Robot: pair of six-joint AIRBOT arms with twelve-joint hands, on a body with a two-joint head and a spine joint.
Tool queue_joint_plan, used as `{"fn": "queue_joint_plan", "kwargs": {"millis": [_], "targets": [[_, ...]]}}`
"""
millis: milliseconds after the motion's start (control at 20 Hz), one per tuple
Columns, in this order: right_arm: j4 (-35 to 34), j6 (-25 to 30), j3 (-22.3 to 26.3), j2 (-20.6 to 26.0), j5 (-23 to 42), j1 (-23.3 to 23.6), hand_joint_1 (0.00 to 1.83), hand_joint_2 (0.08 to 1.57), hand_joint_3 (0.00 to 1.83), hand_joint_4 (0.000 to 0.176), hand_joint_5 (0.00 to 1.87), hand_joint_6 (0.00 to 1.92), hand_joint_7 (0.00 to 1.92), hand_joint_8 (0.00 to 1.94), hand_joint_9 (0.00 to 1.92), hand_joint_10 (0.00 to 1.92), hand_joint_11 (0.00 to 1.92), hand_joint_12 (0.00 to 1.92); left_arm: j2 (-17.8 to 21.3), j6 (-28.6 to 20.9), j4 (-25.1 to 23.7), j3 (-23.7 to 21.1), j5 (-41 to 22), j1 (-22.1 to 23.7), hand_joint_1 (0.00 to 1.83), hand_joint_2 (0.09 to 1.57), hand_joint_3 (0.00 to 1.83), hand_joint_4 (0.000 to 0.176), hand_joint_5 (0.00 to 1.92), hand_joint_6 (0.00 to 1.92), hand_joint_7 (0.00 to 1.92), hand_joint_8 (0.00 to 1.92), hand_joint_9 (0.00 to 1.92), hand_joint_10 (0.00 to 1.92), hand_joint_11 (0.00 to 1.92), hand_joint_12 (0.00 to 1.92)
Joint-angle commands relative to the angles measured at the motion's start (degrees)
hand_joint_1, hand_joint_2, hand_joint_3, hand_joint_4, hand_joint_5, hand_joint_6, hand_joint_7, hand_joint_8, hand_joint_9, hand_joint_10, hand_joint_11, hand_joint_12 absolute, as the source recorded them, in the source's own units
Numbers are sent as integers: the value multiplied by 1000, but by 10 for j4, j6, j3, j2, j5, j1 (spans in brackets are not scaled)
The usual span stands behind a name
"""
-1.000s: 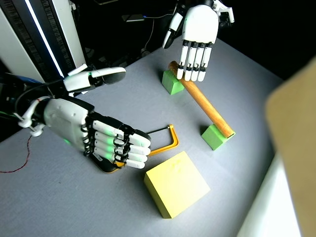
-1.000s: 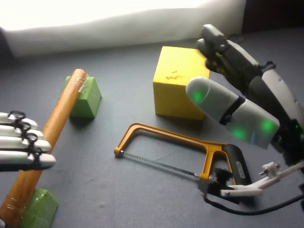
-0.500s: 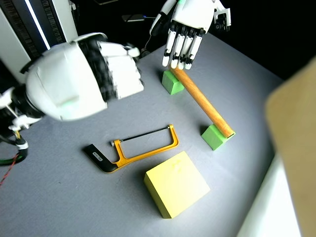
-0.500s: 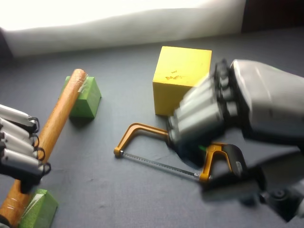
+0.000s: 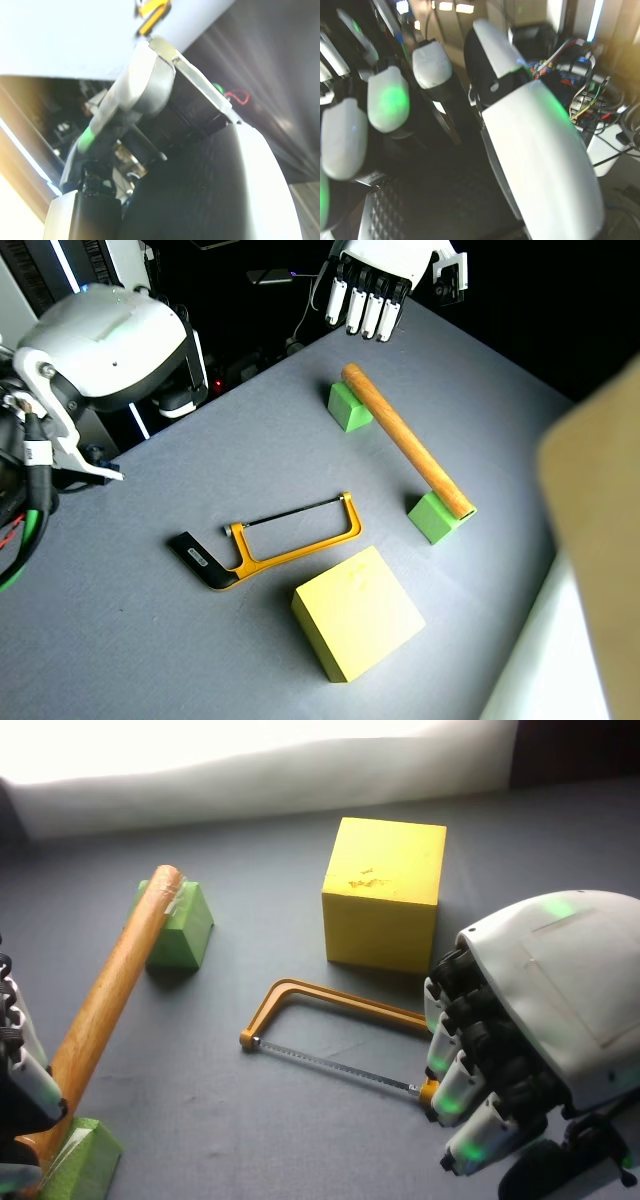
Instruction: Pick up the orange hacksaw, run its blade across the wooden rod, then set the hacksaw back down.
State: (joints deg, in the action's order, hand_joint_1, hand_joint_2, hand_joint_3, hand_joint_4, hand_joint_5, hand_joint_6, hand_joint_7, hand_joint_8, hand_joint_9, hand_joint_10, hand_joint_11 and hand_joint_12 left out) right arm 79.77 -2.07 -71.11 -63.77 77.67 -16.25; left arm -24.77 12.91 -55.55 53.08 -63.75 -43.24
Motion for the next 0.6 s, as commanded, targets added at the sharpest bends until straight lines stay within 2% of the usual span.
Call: {"fn": "queue_joint_plan", "kwargs": {"millis": [0, 150, 550], "targets": [[-49, 7, -1, -1, 27, 4, 309, 1470, 3, 0, 1207, 1921, 1361, 1941, 1497, 1921, 1666, 1921, 2, 2, 37, 0, -42, 5, 261, 1470, 0, 0, 1205, 1921, 1295, 1921, 1360, 1921, 1482, 1921], [-44, 11, -3, -7, 12, 2, 308, 1477, 2, 0, 1207, 1921, 1352, 1941, 1489, 1921, 1652, 1921, 0, 2, 37, 5, -42, 3, 280, 1463, 0, 0, 1158, 1921, 1254, 1921, 1337, 1921, 1457, 1921], [-44, 18, -4, -15, 21, -2, 300, 1477, 1, 0, 1205, 1921, 1338, 1941, 1468, 1921, 1621, 1921, -3, 2, 37, 30, -48, 4, 262, 1459, 0, 0, 1137, 1921, 1210, 1921, 1279, 1921, 1384, 1921]]}}
